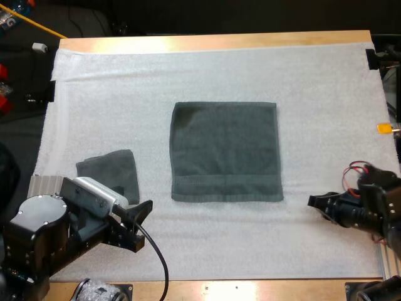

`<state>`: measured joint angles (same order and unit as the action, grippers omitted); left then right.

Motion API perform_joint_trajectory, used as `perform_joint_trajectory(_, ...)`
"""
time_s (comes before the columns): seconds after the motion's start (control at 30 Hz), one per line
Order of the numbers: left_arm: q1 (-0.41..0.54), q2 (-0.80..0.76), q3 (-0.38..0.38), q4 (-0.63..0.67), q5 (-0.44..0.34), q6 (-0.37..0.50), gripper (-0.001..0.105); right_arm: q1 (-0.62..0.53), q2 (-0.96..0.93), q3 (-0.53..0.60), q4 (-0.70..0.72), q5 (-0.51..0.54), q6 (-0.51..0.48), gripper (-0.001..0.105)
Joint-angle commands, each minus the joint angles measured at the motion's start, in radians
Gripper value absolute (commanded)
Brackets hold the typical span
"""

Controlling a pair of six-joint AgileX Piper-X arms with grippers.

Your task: Pick towel from pile, fold and stack

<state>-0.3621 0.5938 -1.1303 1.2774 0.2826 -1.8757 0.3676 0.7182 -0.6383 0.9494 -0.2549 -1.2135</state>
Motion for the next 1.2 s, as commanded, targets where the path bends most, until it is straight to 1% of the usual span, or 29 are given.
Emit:
perform_joint_trajectory(0.0,0.001,-0.004,-0.006,0.004,0.005,-0.008,0.060,-0.004,0.003,0.031,-0.065,-0.041,0.040,0.054)
perform_joint_trajectory(0.07,0.001,-0.004,-0.006,0.005,0.005,-0.008,0.060,-0.004,0.013,0.073,-0.117,-0.041,0.082,0.053)
perform_joint_trajectory(0.13,0.001,-0.004,-0.006,0.005,0.005,-0.008,0.060,-0.004,0.033,0.106,-0.168,-0.041,0.115,0.047)
perform_joint_trajectory(0.2,0.001,-0.004,-0.006,0.005,0.005,-0.008,0.060,-0.002,0.071,0.146,-0.238,-0.065,0.146,0.040)
perform_joint_trajectory(0.27,0.001,-0.004,-0.006,0.005,0.005,-0.008,0.060,-0.002,0.101,0.172,-0.287,-0.071,0.165,0.037)
perform_joint_trajectory(0.37,0.001,-0.004,-0.006,0.005,0.005,-0.008,0.060,-0.002,0.164,0.192,-0.362,-0.071,0.202,0.037)
perform_joint_trajectory(0.5,0.001,-0.004,-0.006,0.005,0.005,-0.008,0.060,-0.002,0.274,0.193,-0.456,-0.094,0.216,0.037)
perform_joint_trajectory(0.6,0.001,-0.004,-0.006,0.005,0.005,-0.008,0.060,-0.002,0.351,0.193,-0.504,-0.098,0.249,0.037)
perform_joint_trajectory(0.83,0.001,-0.004,-0.006,0.005,0.005,-0.008,0.060,-0.002,0.514,0.193,-0.599,-0.114,0.278,0.037)
perform_joint_trajectory(0.97,0.001,-0.004,-0.006,0.005,0.005,-0.008,0.060,0.002,0.591,0.193,-0.689,-0.140,0.328,0.037)
perform_joint_trajectory(1.17,0.001,-0.004,-0.006,0.005,0.005,-0.008,0.060,0.053,0.688,0.193,-0.822,-0.146,0.423,0.037)
